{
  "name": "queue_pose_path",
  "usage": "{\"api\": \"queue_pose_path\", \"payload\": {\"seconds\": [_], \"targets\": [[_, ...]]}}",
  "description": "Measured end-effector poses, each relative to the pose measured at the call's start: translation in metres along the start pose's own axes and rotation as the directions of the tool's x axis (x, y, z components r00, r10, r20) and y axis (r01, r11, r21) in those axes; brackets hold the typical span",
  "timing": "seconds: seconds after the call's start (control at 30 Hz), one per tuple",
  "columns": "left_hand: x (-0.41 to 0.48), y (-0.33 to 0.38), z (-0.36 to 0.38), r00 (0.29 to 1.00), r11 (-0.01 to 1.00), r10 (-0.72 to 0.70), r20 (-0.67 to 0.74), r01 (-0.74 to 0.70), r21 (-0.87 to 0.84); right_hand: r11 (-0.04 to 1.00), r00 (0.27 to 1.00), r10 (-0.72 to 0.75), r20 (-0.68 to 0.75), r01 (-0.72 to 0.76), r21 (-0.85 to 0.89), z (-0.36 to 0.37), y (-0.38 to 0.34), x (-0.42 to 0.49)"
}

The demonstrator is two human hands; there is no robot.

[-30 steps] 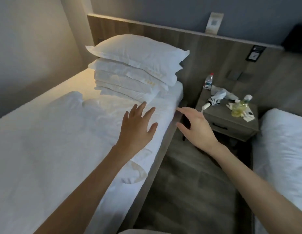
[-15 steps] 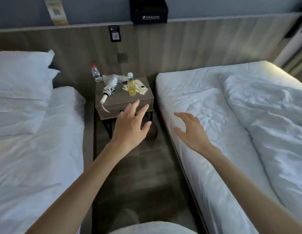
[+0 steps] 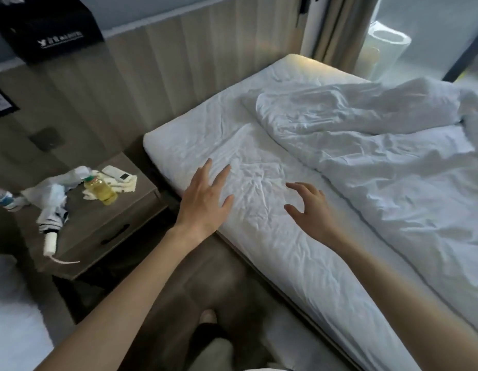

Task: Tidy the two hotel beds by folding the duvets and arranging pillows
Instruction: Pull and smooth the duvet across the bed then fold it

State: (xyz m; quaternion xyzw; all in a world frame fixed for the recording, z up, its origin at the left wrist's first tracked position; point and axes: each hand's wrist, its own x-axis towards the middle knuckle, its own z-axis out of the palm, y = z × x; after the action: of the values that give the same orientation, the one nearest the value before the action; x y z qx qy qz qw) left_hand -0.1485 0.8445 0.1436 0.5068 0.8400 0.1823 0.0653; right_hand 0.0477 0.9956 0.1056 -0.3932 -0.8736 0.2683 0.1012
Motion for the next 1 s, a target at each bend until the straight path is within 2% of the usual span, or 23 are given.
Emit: {"api": "queue_pose_path", "payload": {"seconds": [0.27,0.57,0.73,0.93,1.0], "targets": [[0.126,-0.027,-0.005,0.962,0.972,0.236,0.14,-0.235,-0.026,0.963,0.954,0.271,-0.127,-0.27,0.029,-0.001,0.005,0.047],[0.218,0.031,0.035,0.859,0.892,0.451,0.243,-0.443,-0.089,0.841,0.797,0.54,-0.27,-0.527,0.127,-0.029,0.065,0.065],[0.262,0.076,0.076,0.809,0.859,0.507,0.298,-0.501,-0.103,0.752,0.71,0.659,-0.249,-0.629,0.195,-0.04,0.136,0.088],[0.339,0.156,0.159,0.782,0.868,0.487,0.39,-0.482,-0.118,0.627,0.602,0.778,-0.181,-0.725,0.284,-0.065,0.244,0.133],[0.357,0.175,0.185,0.764,0.871,0.479,0.433,-0.475,-0.127,0.605,0.589,0.794,-0.151,-0.745,0.281,-0.068,0.267,0.142]]}}
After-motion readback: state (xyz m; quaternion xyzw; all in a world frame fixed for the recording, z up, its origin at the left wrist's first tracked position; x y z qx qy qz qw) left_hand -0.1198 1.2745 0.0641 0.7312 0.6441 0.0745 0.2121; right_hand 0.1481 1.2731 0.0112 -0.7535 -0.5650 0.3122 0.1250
